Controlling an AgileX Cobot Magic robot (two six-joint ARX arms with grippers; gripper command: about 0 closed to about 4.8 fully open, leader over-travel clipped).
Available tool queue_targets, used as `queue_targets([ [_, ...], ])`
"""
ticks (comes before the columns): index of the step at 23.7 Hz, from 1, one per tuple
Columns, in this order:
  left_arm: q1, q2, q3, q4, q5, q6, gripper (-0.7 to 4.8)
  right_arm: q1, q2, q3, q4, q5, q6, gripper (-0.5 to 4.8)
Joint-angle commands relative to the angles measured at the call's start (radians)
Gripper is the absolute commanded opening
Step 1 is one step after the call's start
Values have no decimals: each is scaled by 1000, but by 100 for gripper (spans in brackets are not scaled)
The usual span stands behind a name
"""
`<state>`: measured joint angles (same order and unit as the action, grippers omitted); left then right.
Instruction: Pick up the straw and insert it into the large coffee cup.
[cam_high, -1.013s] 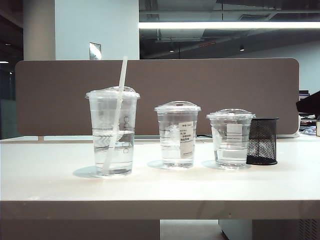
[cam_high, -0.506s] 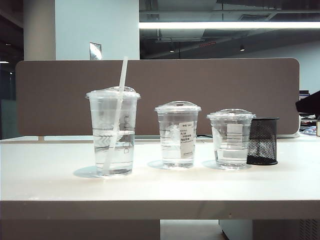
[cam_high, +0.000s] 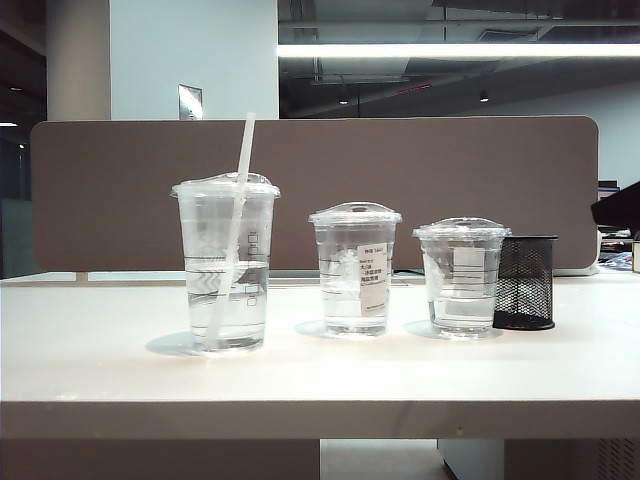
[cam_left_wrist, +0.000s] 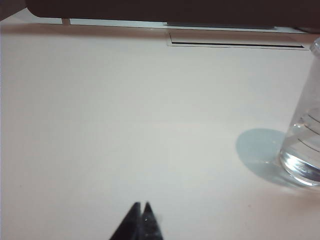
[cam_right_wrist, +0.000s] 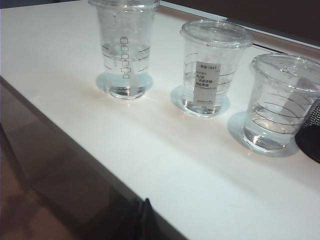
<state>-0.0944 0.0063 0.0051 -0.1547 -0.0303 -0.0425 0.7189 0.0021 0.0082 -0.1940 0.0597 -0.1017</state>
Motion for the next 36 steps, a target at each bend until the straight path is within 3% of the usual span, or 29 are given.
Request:
queue_targets([
  [1, 0, 1, 4, 6, -3, -2, -3, 0, -1, -5, 11, -2, 1, -5],
  [7, 0, 1, 4, 6, -3, -2, -3, -3, -2, -5, 12, -2, 1, -5],
  [10, 0, 1, 4, 6, -3, -2, -3, -52, -2, -5, 9, -24, 1, -5],
  [15, 0, 1, 4, 6, 8, -2, -3, -241, -2, -5, 11, -37, 1, -5],
  [17, 0, 1, 4, 6, 8, -2, -3, -404, -2, -5, 11, -35, 1, -5],
  [19, 0, 1, 4, 6, 8, -2, -3, -481, -2, -5, 11, -35, 1, -5],
  [27, 0, 1, 4, 6, 8, -2, -3, -701, -2, -5, 15, -36, 2, -5],
  [32, 0, 1, 4, 6, 8, -2, -3, -783, -2, -6, 10, -36, 110, -5],
  [36, 0, 1, 4, 6, 8, -2, -3, -741, -2, -7, 10, -36, 110, -5],
])
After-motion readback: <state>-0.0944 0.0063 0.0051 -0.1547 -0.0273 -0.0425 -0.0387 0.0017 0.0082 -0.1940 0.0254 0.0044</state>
